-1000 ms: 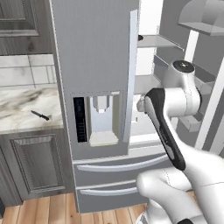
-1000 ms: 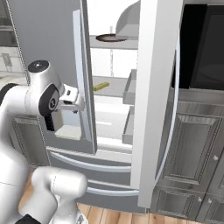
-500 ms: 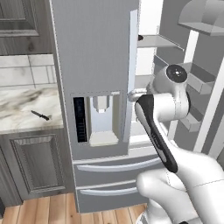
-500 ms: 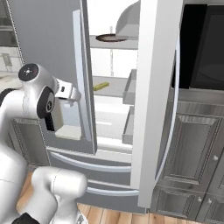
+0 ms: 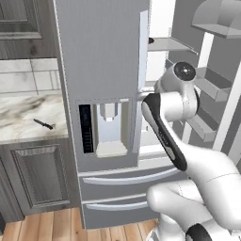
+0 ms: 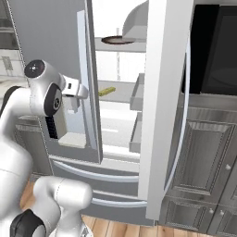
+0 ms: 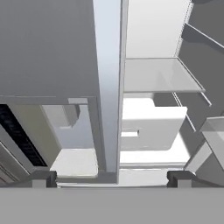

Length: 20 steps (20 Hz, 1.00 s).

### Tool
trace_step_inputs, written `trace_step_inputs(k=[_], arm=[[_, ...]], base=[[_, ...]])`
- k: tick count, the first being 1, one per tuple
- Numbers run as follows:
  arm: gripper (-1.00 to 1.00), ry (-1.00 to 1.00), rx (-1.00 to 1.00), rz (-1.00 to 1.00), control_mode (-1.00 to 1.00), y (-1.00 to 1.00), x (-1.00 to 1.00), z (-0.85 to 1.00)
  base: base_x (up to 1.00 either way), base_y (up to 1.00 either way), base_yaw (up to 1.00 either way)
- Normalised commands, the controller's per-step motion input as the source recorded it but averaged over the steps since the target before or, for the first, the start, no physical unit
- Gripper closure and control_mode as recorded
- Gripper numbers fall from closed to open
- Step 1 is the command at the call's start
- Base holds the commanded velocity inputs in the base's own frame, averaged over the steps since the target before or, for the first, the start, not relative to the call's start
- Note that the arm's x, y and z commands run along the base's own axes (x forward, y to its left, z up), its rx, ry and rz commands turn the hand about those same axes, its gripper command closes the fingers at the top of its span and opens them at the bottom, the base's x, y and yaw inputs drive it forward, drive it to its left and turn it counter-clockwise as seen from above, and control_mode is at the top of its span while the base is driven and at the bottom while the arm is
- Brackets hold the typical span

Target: Retrieve the butter from the fridge and place it on a plate on the dining table. Then retrieve the butter knife by the fridge and place it near the plate.

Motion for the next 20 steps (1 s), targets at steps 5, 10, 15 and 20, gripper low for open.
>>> trace_step_inputs(k=[5, 10, 15, 20], arm=[[-1.0, -0.03, 0.0, 0.0, -1.0, 0.0, 0.34, -0.01], [-1.0, 0.0, 0.0, -0.05, -1.0, 0.0, 0.52, 0.0], [-1.0, 0.0, 0.0, -0.02, -1.0, 0.0, 0.56, 0.0], [-1.0, 0.0, 0.0, 0.0, -1.0, 0.0, 0.48, -0.01]], base=[[0.0, 0.0, 0.0], [0.0, 0.0, 0.0], [0.0, 0.0, 0.0], [0.0, 0.0, 0.0]])
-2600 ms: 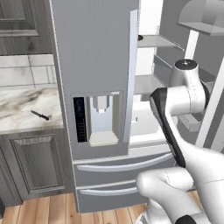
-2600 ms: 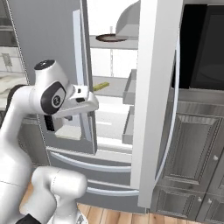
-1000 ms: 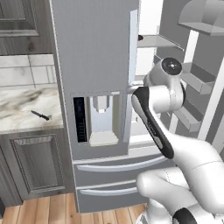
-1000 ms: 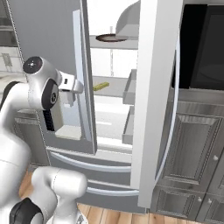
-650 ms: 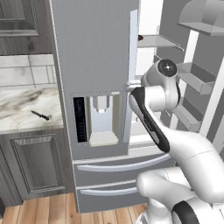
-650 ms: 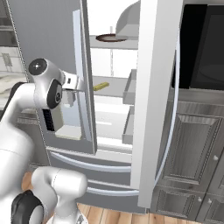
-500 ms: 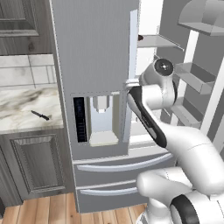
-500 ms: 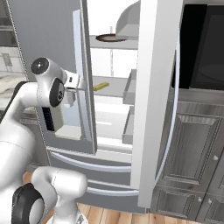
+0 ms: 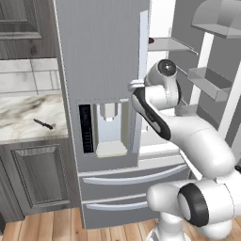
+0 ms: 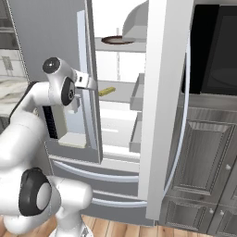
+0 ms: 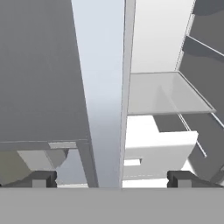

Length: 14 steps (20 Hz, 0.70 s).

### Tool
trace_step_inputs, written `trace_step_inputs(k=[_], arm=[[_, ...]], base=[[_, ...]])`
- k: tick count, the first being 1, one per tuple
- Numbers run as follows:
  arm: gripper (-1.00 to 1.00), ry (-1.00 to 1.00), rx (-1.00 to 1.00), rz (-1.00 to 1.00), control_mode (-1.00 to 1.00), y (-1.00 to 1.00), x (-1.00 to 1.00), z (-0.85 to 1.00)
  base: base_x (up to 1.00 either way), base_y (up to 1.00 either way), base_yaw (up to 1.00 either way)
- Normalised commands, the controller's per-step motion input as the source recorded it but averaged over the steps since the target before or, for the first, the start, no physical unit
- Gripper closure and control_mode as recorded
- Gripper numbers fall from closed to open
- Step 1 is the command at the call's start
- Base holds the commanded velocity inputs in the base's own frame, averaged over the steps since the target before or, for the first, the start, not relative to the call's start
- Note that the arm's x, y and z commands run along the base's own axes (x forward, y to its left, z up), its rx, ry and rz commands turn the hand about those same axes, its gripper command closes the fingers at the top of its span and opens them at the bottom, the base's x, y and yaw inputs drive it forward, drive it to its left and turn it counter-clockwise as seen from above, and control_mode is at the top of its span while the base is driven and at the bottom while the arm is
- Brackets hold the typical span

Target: Retrieve the butter from the fridge and place it on a plate on the dining table. Then retrieve the butter knife by the fridge and place it near the plate.

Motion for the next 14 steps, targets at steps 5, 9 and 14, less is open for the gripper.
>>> trace_step_inputs(k=[5, 9, 14], arm=[[-1.0, 0.0, 0.0, 0.0, -1.0, 0.0, 0.42, -0.02], [-1.0, 0.0, 0.0, 0.0, -1.0, 0.0, 0.41, 0.0], [-1.0, 0.0, 0.0, 0.0, -1.0, 0.0, 0.4, -0.04]], base=[[0.0, 0.0, 0.0], [0.0, 0.0, 0.0], [0.0, 0.0, 0.0]])
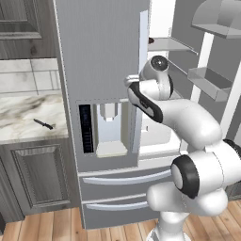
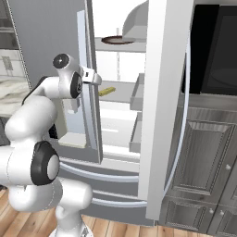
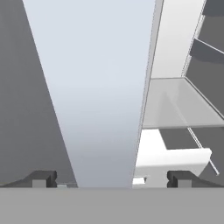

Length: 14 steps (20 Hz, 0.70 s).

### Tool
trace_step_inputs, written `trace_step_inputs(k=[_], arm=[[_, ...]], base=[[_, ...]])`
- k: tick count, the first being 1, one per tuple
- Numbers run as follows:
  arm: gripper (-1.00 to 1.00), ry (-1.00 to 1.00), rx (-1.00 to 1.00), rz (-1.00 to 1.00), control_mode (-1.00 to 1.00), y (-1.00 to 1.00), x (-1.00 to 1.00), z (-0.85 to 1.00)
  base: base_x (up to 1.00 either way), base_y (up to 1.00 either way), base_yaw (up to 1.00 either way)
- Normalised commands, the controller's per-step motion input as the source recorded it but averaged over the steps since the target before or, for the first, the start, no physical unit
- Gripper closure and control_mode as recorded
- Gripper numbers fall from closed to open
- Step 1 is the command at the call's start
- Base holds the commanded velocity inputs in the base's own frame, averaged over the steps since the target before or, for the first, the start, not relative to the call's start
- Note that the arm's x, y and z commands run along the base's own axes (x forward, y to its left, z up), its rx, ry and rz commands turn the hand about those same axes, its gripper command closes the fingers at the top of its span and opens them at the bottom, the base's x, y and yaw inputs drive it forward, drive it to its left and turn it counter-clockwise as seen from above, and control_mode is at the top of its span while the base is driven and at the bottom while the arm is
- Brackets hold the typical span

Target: Retrieve the butter from the fridge and place it on a plate on the dining table. Then retrieve the butter knife by the fridge and place it near the plate.

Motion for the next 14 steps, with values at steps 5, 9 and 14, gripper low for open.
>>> trace_step_inputs(k=[5, 9, 14], arm=[[-1.0, 0.0, 0.0, 0.0, -1.0, 0.0, 0.4, -0.11], [-1.0, -0.05, 0.0, 0.0, -1.0, 0.0, 0.21, -0.01], [1.0, 0.0, 0.0, 0.0, -1.0, 0.16, 0.07, -0.02]], base=[[0.0, 0.0, 0.0], [0.0, 0.0, 0.0], [0.0, 0.0, 0.0]])
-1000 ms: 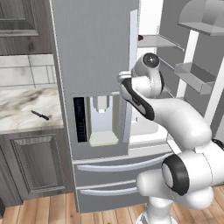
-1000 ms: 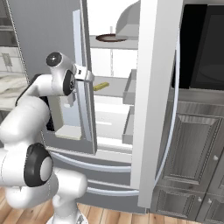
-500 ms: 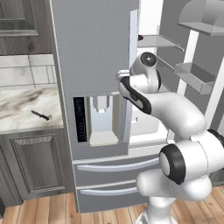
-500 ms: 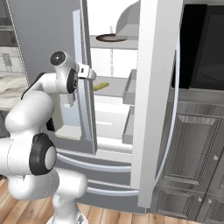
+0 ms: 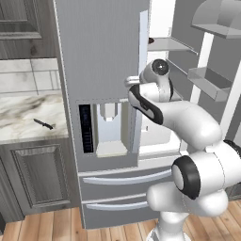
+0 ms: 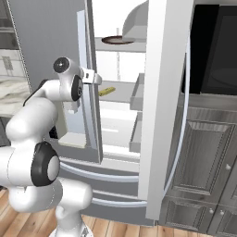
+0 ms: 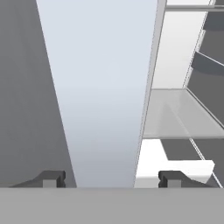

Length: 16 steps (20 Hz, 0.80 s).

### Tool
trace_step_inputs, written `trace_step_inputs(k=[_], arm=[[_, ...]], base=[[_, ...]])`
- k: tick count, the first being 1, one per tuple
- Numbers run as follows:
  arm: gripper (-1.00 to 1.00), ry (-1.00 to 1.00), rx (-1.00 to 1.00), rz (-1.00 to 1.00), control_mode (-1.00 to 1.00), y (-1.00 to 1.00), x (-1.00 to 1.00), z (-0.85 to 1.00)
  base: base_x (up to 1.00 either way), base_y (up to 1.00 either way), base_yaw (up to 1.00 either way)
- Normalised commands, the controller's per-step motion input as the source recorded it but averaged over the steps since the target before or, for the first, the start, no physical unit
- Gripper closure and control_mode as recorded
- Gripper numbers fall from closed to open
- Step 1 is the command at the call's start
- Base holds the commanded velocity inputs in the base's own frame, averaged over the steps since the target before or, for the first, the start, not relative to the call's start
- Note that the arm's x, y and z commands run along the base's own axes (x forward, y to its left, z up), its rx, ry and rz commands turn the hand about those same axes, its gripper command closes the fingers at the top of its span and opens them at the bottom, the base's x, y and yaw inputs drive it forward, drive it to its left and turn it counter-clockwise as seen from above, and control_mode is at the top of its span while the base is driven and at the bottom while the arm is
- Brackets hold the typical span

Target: Retrieve the butter from the fridge and place it on a plate on the dining table. Then retrieve the butter knife by the fridge and place it near the plate.

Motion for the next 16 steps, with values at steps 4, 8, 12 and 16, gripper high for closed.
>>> trace_step_inputs(k=[4, 8, 12, 16], arm=[[1.0, 0.0, 0.0, 0.0, -1.0, 0.0, 0.0, 0.0], [1.0, 0.0, -0.01, -0.1, -1.0, 0.04, -0.22, 0.0], [1.0, 0.0, -0.01, -0.22, -1.0, 0.0, -0.79, 0.09], [1.0, 0.01, -0.07, -0.25, -1.0, 0.12, -1.0, 0.1]], base=[[0.0, 0.0, 0.0], [0.0, 0.0, 0.0], [0.0, 0.0, 0.0], [0.0, 0.0, 0.0]])
